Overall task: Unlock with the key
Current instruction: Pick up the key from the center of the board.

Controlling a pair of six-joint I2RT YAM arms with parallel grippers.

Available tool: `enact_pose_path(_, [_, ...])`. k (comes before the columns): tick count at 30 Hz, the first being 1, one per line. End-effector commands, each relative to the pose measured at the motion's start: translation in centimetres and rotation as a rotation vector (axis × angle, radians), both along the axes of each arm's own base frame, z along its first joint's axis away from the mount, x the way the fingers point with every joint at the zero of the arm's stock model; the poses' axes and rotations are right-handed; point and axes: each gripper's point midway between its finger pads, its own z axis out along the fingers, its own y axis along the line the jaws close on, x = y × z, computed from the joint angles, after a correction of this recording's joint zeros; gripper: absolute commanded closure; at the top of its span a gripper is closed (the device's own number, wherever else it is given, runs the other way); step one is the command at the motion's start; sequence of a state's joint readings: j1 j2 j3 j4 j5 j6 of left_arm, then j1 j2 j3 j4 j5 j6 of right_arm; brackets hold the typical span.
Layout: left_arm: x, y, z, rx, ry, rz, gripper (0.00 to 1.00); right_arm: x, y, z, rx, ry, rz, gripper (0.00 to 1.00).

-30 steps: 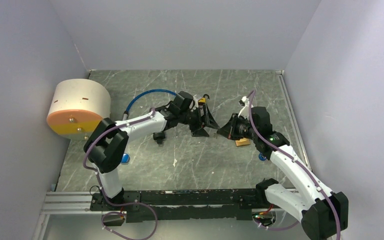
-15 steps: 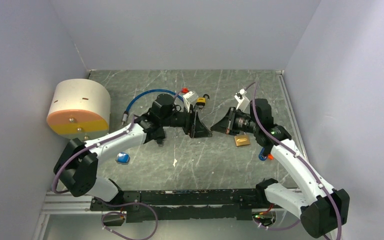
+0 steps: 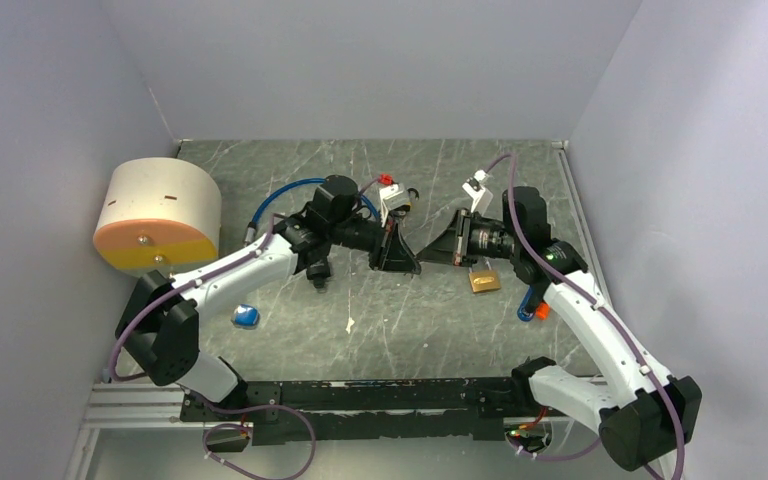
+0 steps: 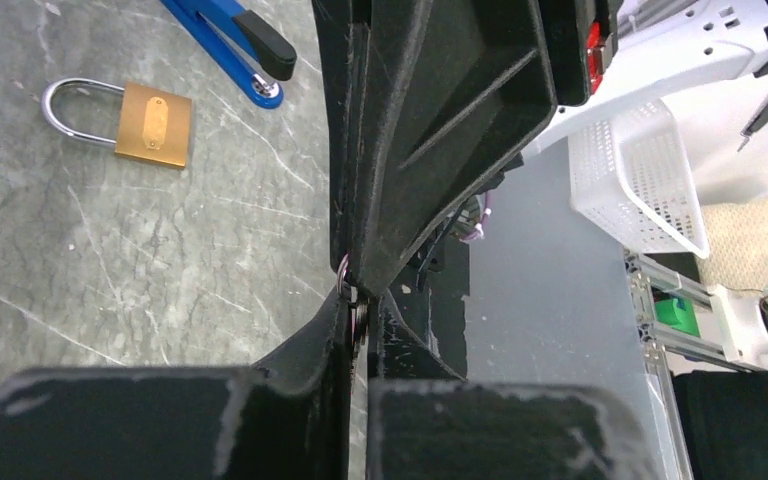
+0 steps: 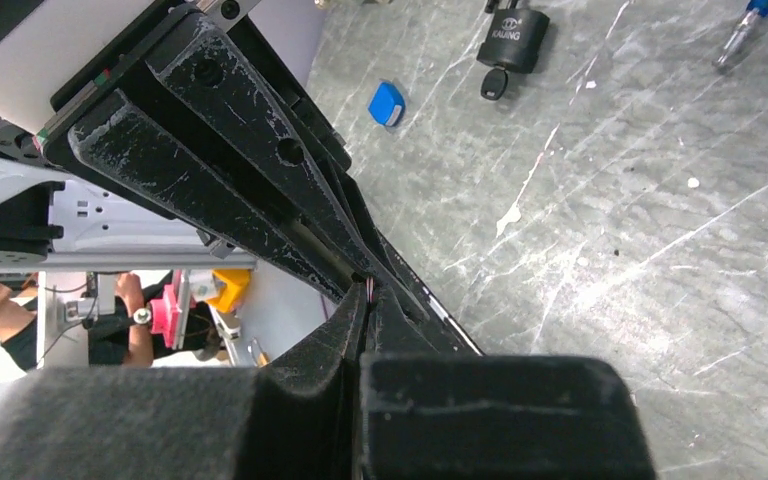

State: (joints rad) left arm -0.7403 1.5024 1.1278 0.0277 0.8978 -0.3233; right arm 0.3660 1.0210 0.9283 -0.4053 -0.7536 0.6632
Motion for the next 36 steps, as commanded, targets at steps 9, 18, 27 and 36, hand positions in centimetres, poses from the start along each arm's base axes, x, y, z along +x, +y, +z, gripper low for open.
enact_pose_path(9, [-0.3,-0.1,4.0,-0.113,0.023,-0.027,0.98,-0.5,-0.6,2.5,0.063,-0.136,-0.061,0.36])
enact_pose_path(18, [-1.3,0.3,6.0,-0.179,0.123,-0.086,0.98,-3.9,-0.3,3.2,0.169,-0.272,0.077,0.41])
enact_pose_path(27, [-2.4,0.4,7.5,-0.211,0.149,-0.185,0.97,-3.4,-0.1,4.7,0.154,-0.331,0.097,0.81])
enact_pose_path(36, [-2.1,0.5,7.3,-0.175,0.134,-0.179,0.91,-3.5,-0.1,6.2,0.167,-0.350,0.106,1.00])
